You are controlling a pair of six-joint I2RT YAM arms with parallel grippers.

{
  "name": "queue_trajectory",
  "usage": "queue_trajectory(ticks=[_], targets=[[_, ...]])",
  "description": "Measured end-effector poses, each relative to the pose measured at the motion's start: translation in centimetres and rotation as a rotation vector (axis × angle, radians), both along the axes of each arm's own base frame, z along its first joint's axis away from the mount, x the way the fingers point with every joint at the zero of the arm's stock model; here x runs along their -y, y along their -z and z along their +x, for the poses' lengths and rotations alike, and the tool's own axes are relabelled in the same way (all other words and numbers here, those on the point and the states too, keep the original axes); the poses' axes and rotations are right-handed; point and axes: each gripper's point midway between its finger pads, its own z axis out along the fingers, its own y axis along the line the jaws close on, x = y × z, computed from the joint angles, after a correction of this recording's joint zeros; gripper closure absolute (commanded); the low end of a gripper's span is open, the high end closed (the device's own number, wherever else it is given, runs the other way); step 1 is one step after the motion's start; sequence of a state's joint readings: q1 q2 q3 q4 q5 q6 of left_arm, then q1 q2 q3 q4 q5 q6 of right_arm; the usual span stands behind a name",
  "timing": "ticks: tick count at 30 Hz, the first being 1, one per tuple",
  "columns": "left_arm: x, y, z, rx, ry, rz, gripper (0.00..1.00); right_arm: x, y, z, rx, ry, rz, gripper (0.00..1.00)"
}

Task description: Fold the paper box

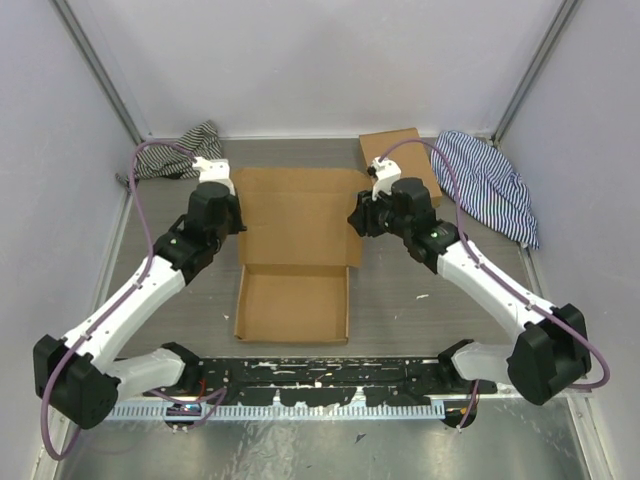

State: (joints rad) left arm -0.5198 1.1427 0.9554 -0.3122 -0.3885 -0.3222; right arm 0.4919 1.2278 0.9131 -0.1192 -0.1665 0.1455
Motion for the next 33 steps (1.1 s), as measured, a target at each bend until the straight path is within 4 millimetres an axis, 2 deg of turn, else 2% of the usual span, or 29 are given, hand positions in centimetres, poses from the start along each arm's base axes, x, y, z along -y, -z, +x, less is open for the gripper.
queue_trajectory(ticks=[8, 14, 16, 20, 22, 25, 28, 33], targets=[[-0.4, -3.1, -2.1, 0.123, 0.068, -0.048, 1.00, 0.7, -1.9, 0.8, -0.048, 0.056, -0.045, 0.57], [-0.1, -2.8, -3.9, 0.211, 0.145, -0.095, 1.00, 0.4, -2.1, 1.1, -0.067, 0.045, -0.066, 0.59], [0.3, -2.8, -4.2, 0.231, 0.175, -0.111, 1.00, 0.3, -1.4, 1.2, -0.084, 0.037, -0.078, 0.63], [1.1, -3.1, -4.4, 0.253, 0.218, -0.131, 1.00, 0.1, -0.1, 0.9, -0.126, 0.016, -0.098, 0.86], [1.2, -3.2, -4.4, 0.256, 0.227, -0.133, 1.00, 0.0, 0.2, 0.7, -0.144, 0.010, -0.099, 0.92], [1.2, -2.9, -4.2, 0.247, 0.223, -0.129, 1.00, -0.1, -0.2, 0.7, -0.154, 0.020, -0.079, 0.98], [1.2, -2.5, -3.8, 0.228, 0.217, -0.119, 1.00, 0.0, -0.2, 0.8, -0.161, 0.043, -0.076, 0.99], [1.3, -3.6, -2.9, 0.229, 0.195, -0.114, 1.00, -0.1, -0.6, 1.3, -0.135, 0.106, -0.076, 0.99]])
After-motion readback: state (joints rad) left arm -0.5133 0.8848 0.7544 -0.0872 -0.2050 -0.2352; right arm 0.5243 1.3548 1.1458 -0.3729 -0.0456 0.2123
